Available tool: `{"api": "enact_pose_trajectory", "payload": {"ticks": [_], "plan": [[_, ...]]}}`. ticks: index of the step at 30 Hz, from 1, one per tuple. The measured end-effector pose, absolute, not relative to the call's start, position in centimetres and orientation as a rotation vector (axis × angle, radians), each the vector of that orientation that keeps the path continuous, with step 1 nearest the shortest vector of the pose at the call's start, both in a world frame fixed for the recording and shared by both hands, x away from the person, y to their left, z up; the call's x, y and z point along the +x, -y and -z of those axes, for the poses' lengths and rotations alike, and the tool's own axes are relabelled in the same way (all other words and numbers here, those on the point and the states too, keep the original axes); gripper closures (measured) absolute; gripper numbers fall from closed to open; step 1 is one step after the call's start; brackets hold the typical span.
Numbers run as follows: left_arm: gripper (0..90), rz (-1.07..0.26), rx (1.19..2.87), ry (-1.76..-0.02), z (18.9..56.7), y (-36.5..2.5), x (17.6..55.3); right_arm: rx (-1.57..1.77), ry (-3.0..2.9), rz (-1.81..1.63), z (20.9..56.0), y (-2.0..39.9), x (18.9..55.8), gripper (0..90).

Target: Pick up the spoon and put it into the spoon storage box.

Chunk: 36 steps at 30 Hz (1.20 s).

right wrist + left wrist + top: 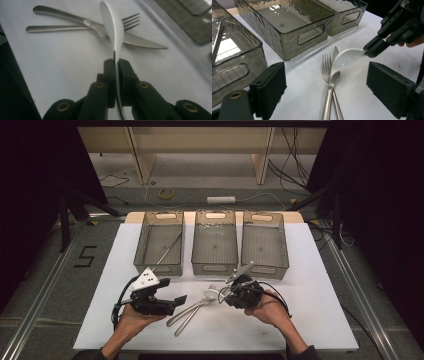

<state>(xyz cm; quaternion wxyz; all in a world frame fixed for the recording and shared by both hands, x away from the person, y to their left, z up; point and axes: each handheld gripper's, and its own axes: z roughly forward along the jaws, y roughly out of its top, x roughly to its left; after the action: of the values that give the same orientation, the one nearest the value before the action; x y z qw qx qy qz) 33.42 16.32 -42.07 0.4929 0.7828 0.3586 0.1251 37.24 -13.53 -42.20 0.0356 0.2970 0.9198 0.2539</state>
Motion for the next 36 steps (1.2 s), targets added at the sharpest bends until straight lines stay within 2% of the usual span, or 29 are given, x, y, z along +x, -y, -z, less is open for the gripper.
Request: {"api": "enact_pose_trajectory", "payload": {"ticks": [16,36], "plan": [[15.4,-0.303,1.894,-0.869,42.1,-16.2,33.4,0.989,-2.672,-0.889,39.5,14.2,40.8,86.2],[15.4,-0.302,1.892,-0.865,42.1,-16.3,33.5,1.068,-2.549,-0.953,37.0,11.9,46.2,86.2]]}}
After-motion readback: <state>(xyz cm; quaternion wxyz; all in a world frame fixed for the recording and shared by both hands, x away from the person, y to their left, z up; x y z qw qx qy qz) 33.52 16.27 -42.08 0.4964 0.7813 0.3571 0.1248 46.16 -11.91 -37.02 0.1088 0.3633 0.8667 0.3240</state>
